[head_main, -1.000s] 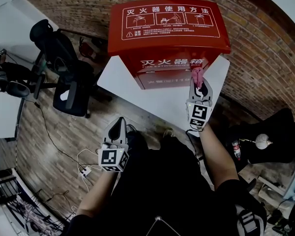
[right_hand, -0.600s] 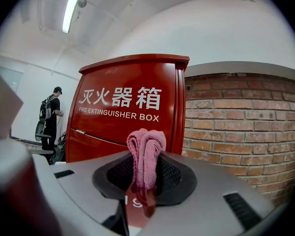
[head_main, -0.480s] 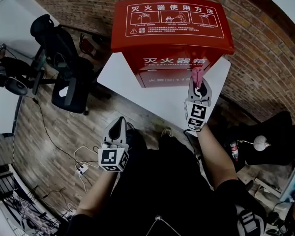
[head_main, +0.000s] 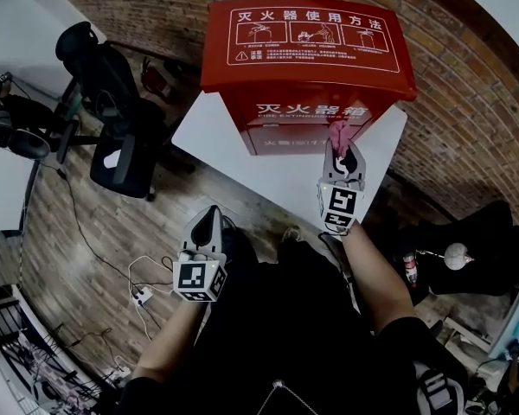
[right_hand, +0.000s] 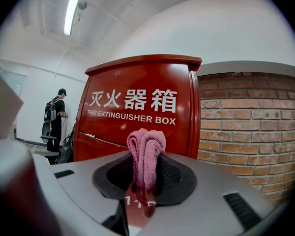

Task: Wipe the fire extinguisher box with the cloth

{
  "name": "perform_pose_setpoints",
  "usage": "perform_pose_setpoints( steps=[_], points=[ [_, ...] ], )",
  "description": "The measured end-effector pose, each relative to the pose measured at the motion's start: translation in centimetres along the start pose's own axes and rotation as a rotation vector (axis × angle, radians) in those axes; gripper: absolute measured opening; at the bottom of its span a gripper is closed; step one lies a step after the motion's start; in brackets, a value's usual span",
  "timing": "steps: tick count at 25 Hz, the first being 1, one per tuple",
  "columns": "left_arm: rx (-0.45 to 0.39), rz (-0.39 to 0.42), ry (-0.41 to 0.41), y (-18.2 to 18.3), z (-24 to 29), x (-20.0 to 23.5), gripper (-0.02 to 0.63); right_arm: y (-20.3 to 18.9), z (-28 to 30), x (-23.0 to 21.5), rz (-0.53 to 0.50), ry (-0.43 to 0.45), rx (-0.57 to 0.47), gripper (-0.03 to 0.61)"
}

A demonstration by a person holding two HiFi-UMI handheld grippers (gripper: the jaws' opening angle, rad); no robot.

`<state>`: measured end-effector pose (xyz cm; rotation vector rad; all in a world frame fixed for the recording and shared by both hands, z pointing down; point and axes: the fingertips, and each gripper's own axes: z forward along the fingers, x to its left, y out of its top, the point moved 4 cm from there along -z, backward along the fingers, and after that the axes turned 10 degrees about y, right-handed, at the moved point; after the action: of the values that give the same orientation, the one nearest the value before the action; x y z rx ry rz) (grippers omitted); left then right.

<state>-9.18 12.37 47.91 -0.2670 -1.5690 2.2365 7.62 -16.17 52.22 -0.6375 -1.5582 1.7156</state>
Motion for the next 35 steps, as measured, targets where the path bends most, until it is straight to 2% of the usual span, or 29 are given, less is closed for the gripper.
perform_pose_setpoints(
  steps=[21, 35],
  points=[
    [-0.004, -0.016, 0.044, -0.1, -0.6, 1.5, 0.028, 0.9, 1.8, 4.7, 0.031, 0.136, -0.019, 0.106],
    [-0.023, -0.044, 0.093, -0.2, -1.3, 2.3, 0.028, 1.4, 3.2, 8.3, 0.024, 0.284, -0.014, 0.106]
  ],
)
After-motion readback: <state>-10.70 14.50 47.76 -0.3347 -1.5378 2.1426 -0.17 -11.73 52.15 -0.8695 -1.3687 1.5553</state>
